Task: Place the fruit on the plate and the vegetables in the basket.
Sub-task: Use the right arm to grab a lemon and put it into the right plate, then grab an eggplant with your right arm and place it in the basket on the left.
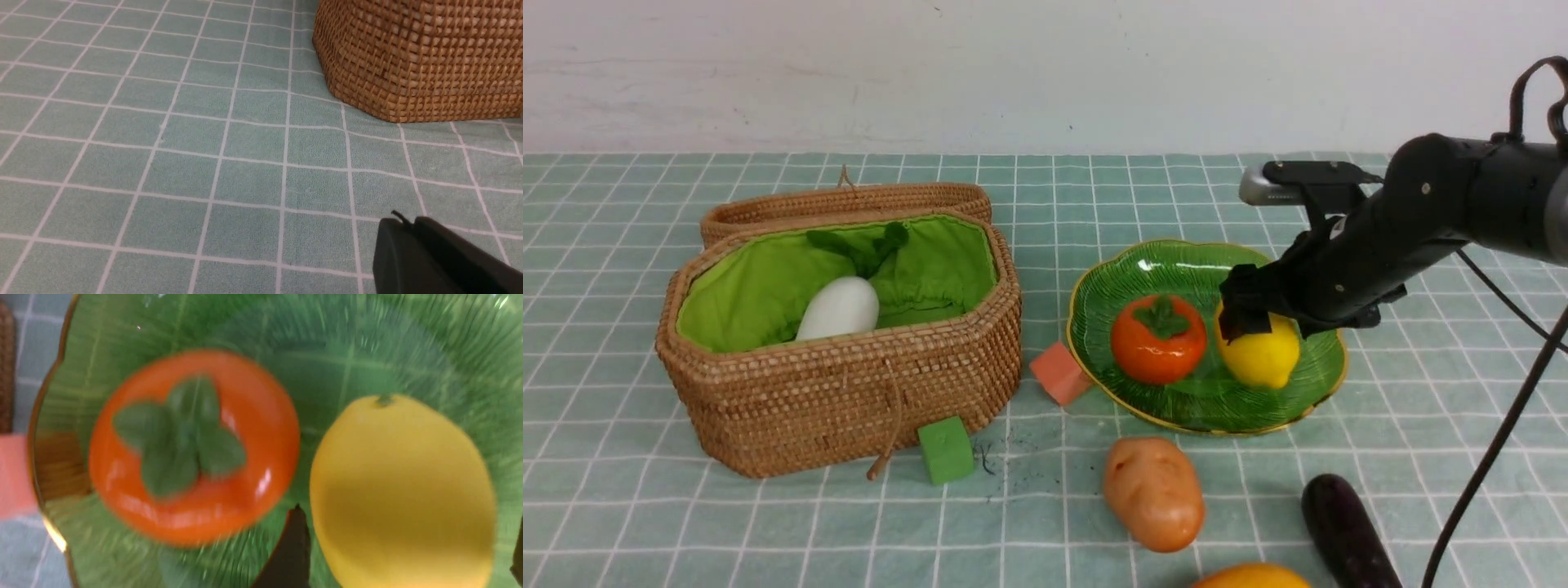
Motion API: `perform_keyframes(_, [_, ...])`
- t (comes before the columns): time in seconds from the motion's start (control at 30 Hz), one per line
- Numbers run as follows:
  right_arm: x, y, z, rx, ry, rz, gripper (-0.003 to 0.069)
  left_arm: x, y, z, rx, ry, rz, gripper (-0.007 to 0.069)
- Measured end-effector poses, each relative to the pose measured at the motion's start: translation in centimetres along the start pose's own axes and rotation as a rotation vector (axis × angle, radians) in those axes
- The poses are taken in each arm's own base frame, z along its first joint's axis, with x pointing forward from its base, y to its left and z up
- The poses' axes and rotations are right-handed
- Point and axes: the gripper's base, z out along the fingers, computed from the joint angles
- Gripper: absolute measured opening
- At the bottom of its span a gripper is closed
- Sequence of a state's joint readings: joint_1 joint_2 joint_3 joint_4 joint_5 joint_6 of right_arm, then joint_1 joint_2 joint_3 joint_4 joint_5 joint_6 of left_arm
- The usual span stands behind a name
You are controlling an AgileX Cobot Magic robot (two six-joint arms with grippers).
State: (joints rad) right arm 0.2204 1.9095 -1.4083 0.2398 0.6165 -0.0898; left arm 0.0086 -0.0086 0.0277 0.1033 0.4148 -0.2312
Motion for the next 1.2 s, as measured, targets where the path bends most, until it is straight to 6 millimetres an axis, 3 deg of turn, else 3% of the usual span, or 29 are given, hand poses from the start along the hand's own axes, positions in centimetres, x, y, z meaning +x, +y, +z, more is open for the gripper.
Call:
perform_keyframes(0.07, [0.1, 0.0, -0.5, 0.004, 0.011, -0.012, 0.0678, 0.0, 0.0, 0.0, 0.0, 0.0, 0.0, 0.0036])
perform_keyframes(0.13, [0.2, 0.2, -2.7, 0.018, 0.037, -0.047, 0.0666, 0.0, 0.0, 0.0, 0.0, 0.0, 0.0, 0.0039])
perform_keyframes(0.17, [0.3, 0.2, -2.9, 0.019, 0.049, -0.05, 0.0664, 0.0, 0.0, 0.0, 0.0, 0.0, 0.0, 0.004])
perform_keyframes(0.23, [0.8, 0.5, -5.5, 0.022, 0.088, -0.069, 0.064, 0.0, 0.0, 0.0, 0.0, 0.0, 0.0, 0.0041])
perform_keyframes(0.37, [4.1, 1.0, -7.6, 0.018, 0.16, -0.084, 0.0607, 0.0, 0.0, 0.0, 0.0, 0.0, 0.0, 0.0048])
perform_keyframes(0.43, [5.5, 1.1, -7.6, 0.016, 0.186, -0.085, 0.0601, 0.0, 0.0, 0.0, 0.0, 0.0, 0.0, 0.005])
perform_keyframes(0.47, [7.4, 1.0, -7.1, 0.014, 0.22, -0.079, 0.0596, 0.0, 0.0, 0.0, 0.0, 0.0, 0.0, 0.0052])
perform_keyframes(0.57, [10.9, 0.6, -5.2, 0.025, 0.257, -0.07, 0.0594, 0.0, 0.0, 0.0, 0.0, 0.0, 0.0, 0.0057])
perform_keyframes(0.73, [14.7, -0.5, -2.4, 0.057, 0.282, -0.075, 0.0574, 0.0, 0.0, 0.0, 0.0, 0.0, 0.0, 0.006])
perform_keyframes(0.77, [15.4, -0.7, -1.9, 0.062, 0.298, -0.116, 0.0502, 0.0, 0.0, 0.0, 0.0, 0.0, 0.0, 0.006])
perform_keyframes(0.8, [15.4, -0.7, -1.9, 0.061, 0.298, -0.122, 0.0502, 0.0, 0.0, 0.0, 0.0, 0.0, 0.0, 0.006])
perform_keyframes(0.83, [15.4, -0.7, -1.9, 0.058, 0.304, -0.155, 0.0397, 0.0, 0.0, 0.0, 0.0, 0.0, 0.0, 0.006])
perform_keyframes(1.0, [14.6, -0.1, -2.7, 0.015, 0.339, -0.176, 0.0408, 0.0, 0.0, 0.0, 0.0, 0.0, 0.0, 0.006])
perform_keyframes(1.03, [13.1, 0.5, -3.8, -0.011, 0.313, -0.201, 0.0408, 0.0, 0.0, 0.0, 0.0, 0.0, 0.0, 0.006])
perform_keyframes(1.07, [12.9, 0.6, -4.0, -0.016, 0.314, -0.206, 0.0408, 0.0, 0.0, 0.0, 0.0, 0.0, 0.0, 0.006])
perform_keyframes(1.1, [10.2, 1.5, -6.0, -0.056, 0.242, -0.248, 0.0408, 0.0, 0.0, 0.0, 0.0, 0.0, 0.0, 0.006])
perform_keyframes(1.2, [5.0, 3.8, -9.8, -0.154, 0.096, -0.34, 0.0408, 0.0, 0.0, 0.0, 0.0, 0.0, 0.0, 0.0064])
